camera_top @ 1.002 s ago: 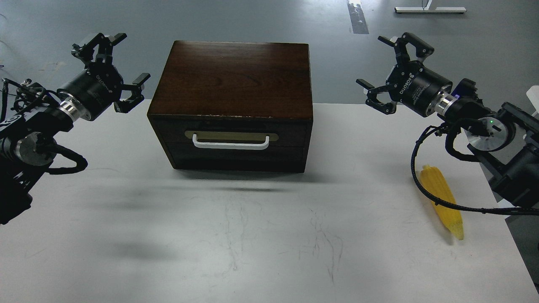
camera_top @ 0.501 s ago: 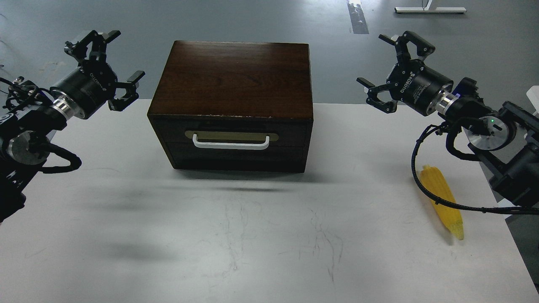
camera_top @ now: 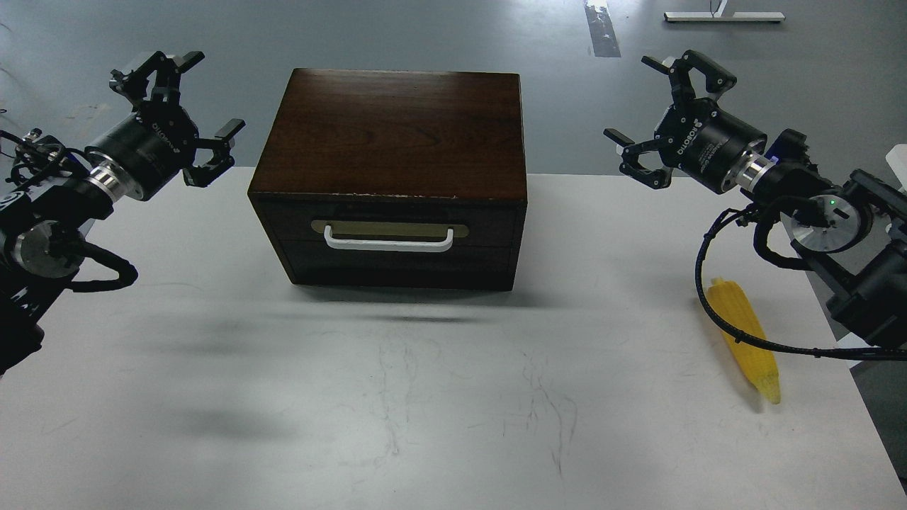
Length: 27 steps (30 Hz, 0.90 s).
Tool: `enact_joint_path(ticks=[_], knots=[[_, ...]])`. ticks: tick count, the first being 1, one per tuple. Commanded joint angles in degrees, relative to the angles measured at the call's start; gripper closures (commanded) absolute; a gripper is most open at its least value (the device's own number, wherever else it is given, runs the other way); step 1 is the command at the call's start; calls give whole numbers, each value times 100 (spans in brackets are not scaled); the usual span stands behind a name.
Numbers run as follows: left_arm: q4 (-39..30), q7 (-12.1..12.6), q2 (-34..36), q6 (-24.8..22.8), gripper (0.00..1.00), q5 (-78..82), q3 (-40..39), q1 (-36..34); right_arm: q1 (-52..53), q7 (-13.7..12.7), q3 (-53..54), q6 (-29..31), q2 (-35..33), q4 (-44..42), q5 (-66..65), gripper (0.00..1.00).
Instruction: Put corn in drawer with both arms
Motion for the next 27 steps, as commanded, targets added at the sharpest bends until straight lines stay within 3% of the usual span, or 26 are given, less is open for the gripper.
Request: enact_joint_path(ticks=[1,13,17,19,21,23,27], knots=[[0,-8,11,0,2,0,7,-6,3,2,0,1,-1,0,0,0],[0,-43,55,-9,2,43,43,-6,-5,2,-17,1,-36,9,0,0],[-299,-534,204,17,2,463,69,-76,-14,2,-9,1,-45,18,0,0],[-457,-991,283,192,2,1280,52,-103,-14,2,-9,1,-45,18,0,0],[-746,-1526,432,866,2,2551,43,-112,-14,11,-9,1,-53,18,0,0],[-957,-1551,555,1481,2,3317,43,-129,-14,11,0,1,-80,18,0,0],[-1511,-1551,880,1994,2,4173,60,-103,-23,11,9,1,-115,27,0,0]])
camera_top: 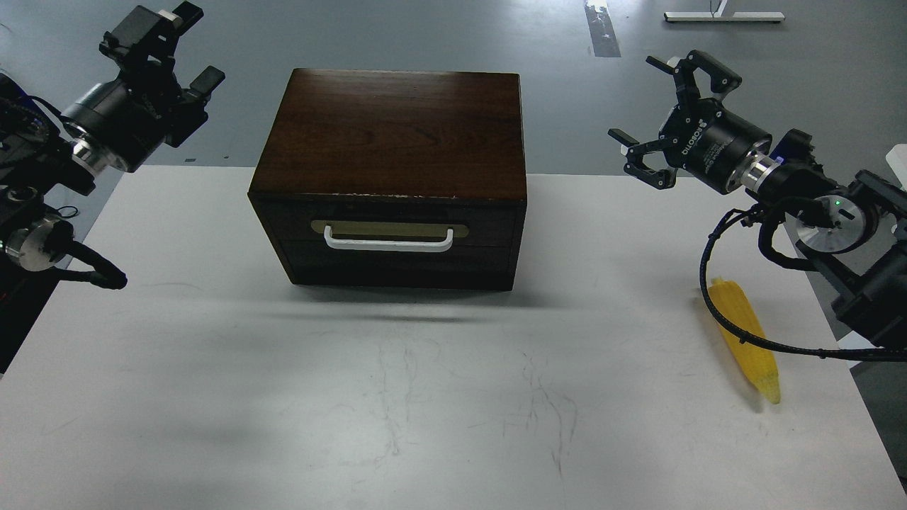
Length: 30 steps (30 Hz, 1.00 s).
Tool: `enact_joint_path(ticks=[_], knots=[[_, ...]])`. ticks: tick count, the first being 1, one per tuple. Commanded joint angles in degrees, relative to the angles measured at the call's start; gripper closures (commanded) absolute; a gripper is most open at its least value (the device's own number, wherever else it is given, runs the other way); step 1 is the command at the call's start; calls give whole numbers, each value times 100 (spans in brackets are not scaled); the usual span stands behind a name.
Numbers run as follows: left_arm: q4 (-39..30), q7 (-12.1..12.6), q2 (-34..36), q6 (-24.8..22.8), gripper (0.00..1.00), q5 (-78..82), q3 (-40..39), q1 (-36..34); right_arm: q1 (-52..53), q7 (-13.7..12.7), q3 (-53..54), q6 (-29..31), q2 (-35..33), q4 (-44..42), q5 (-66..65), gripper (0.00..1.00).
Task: Put corn in drawer with both arms
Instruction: 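Reach the left gripper to the white drawer handle of the box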
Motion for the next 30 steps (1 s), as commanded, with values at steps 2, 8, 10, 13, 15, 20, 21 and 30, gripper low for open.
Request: enact_joint_path(ticks=[2,8,10,13,15,20,21,30], knots=[[-917,-19,539,535,2,954,21,27,-25,0,18,0,-60,16,0,0],[-1664,-19,892,526,2,2804,12,-87,-52,0,10,0,-218,139,0,0],[-1937,-19,945,561,2,3666,3,-96,-60,0,10,0,-279,165,0,0],[-2219,-19,954,675,2,4607,12,-227,-60,0,10,0,-341,174,0,0],[-2430,-19,954,711,2,5216,21,-307,-87,9,10,0,-359,174,0,0],[-2967,-19,954,711,2,6605,99,-307,-122,17,10,0,-367,174,0,0],[-3028,-19,928,711,2,7033,221,-385,-122,17,10,0,-376,174,0,0],[-2949,-19,541,720,2,8197,2366,-1826,-131,17,10,0,-385,183,0,0]])
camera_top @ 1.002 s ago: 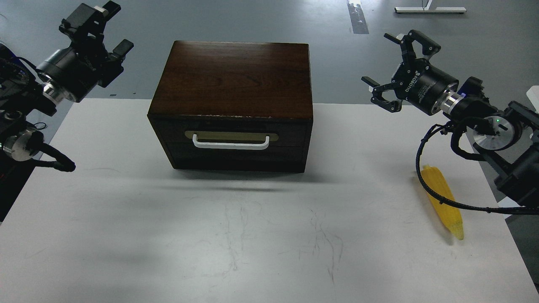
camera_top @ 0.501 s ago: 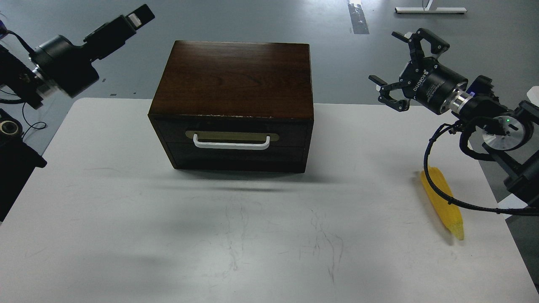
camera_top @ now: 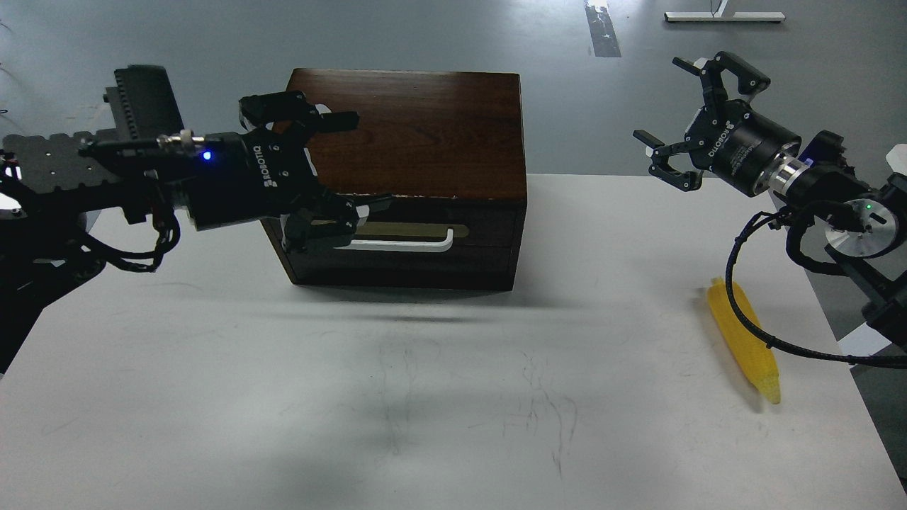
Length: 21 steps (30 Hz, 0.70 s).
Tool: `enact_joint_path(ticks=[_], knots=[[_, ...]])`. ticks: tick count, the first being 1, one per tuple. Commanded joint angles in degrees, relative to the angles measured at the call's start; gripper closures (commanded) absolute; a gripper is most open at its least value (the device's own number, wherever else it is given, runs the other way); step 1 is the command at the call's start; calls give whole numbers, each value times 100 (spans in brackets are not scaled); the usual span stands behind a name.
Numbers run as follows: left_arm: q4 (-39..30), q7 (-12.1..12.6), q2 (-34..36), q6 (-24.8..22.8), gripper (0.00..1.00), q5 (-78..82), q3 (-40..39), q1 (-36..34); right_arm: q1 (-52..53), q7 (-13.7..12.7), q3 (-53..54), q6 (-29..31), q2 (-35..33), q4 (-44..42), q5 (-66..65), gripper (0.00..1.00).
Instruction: Put corn in drawer with both arms
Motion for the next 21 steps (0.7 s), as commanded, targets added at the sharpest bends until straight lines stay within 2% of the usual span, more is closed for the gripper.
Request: enact_joint_path(ticks=[1,12,21], knots=[[53,0,-222,3,2,220,773,-530,0,0,1,-1,-8,3,0,0],[809,0,-864,3,2,220,1046,-602,-9,0,1,-1,1,-6,0,0],[923,0,-1022,3,2,220,1442,-786,0,0,18,-1,-8,3,0,0]])
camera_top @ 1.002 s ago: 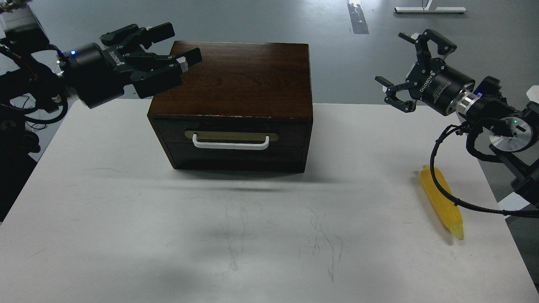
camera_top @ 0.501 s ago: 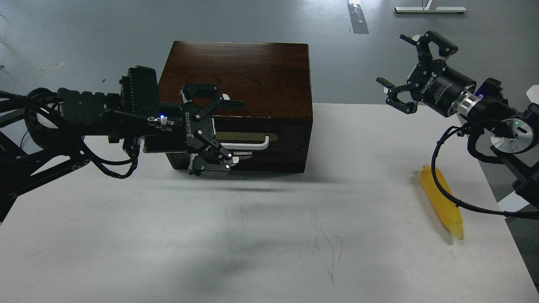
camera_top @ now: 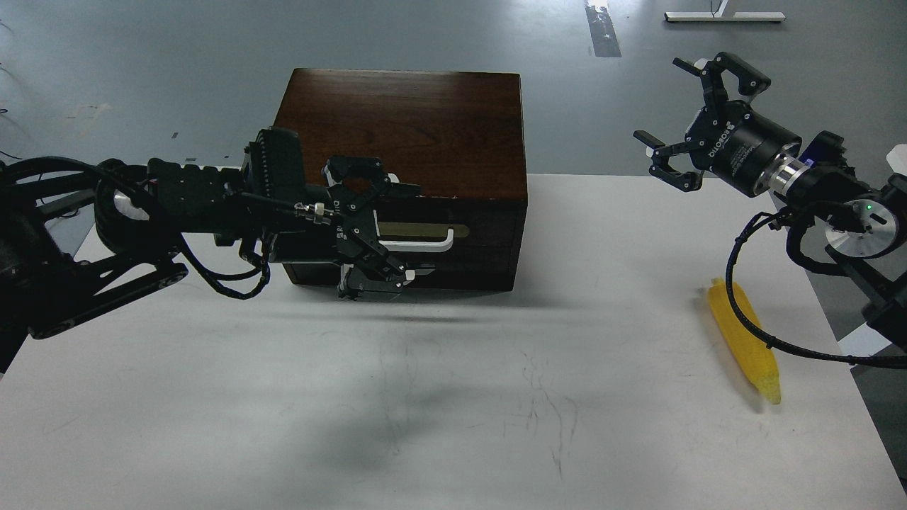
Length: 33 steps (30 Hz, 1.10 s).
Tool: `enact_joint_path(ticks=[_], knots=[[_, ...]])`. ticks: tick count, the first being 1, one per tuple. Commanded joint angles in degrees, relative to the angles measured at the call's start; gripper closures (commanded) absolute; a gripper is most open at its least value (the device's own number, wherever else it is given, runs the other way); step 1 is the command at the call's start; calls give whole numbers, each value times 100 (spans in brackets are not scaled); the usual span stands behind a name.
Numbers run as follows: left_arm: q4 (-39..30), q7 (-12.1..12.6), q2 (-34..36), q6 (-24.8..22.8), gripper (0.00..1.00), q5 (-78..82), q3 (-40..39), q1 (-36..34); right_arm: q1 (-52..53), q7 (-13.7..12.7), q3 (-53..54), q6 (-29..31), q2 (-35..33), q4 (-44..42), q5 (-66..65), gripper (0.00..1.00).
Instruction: Put corn in drawer with both arms
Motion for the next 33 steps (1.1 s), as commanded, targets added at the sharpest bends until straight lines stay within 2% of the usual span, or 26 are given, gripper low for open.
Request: enact_joint_path(ticks=[1,13,33], knots=[[126,0,-53,-11,2,0,209,-104,0,0,4,-1,-7,-6,0,0],[610,0,-317,-2,2,0,307,-192,-9,0,13,-1,2,-33,0,0],[566,0,-211,-11,2,0,351,-87,-9,0,13,-1,-7,-33,0,0]])
